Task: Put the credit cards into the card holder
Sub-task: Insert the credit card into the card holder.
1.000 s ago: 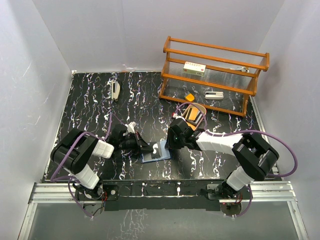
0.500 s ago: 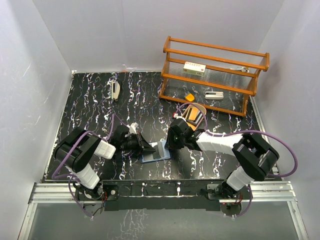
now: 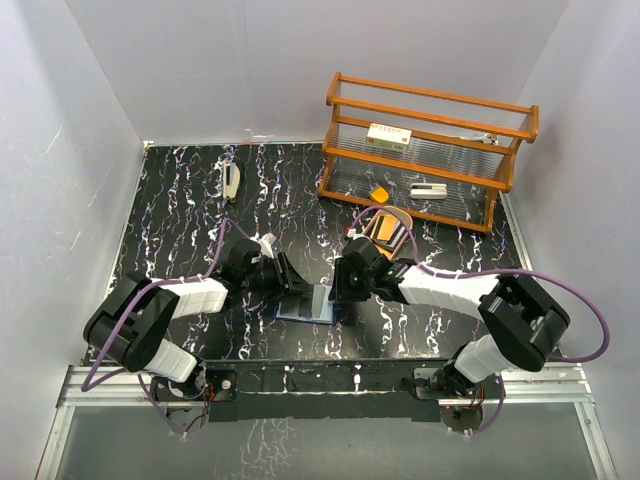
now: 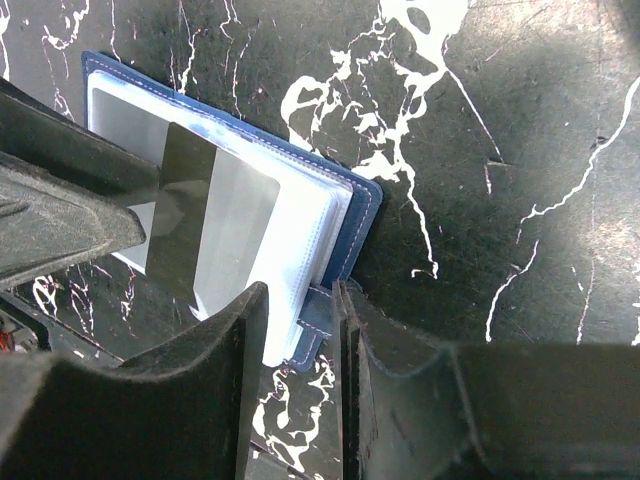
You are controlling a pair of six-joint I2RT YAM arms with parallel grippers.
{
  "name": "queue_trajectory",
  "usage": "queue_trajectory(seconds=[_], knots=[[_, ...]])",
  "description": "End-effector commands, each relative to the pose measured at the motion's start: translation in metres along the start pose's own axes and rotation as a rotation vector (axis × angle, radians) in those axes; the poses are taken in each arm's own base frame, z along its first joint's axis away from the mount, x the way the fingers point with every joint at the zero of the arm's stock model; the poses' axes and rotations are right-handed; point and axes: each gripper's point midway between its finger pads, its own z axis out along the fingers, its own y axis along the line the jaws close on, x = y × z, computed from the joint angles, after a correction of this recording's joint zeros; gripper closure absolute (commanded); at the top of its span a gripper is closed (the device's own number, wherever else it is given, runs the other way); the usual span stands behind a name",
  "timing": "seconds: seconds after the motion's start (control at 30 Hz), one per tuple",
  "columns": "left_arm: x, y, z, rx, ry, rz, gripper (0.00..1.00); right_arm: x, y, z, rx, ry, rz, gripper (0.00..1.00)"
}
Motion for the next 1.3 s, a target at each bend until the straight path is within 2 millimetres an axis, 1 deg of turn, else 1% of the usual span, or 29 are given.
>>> queue_trajectory(seconds=[0.0,0.27,0.47,0.63,0.87,1.0,1.17,1.27], knots=[[-0.003,-0.001,-0.003,-0.045,0.0,0.025,0.55,-0.015,0.018,-0.01,-0.055,-0.047,-0.013,0.7],[0.005,0.005,0.0,-0.05,0.023,0.017,0.54,-0.006,0.015,-0.001,-0.07,-0.025,0.0,0.74],[0.009,0.004,0.004,-0.032,0.036,0.007,0.54,-0.003,0.017,0.004,-0.088,-0.015,-0.002,0.77],[0.012,0.002,0.006,-0.015,0.044,0.002,0.54,-0.001,0.016,0.008,-0.084,-0.005,-0.004,0.77],[0.018,-0.013,0.013,0.043,0.063,0.001,0.55,0.002,0.016,0.013,-0.088,0.008,-0.007,0.79],[0.019,-0.024,0.014,0.088,0.068,-0.005,0.56,0.001,0.017,0.012,-0.094,0.004,-0.008,0.79],[0.015,-0.04,0.008,0.117,0.053,0.013,0.56,0.0,0.023,0.01,-0.125,-0.003,-0.012,0.79],[0.011,-0.041,0.002,0.09,0.028,0.042,0.55,-0.001,0.025,0.007,-0.135,-0.006,-0.014,0.76]])
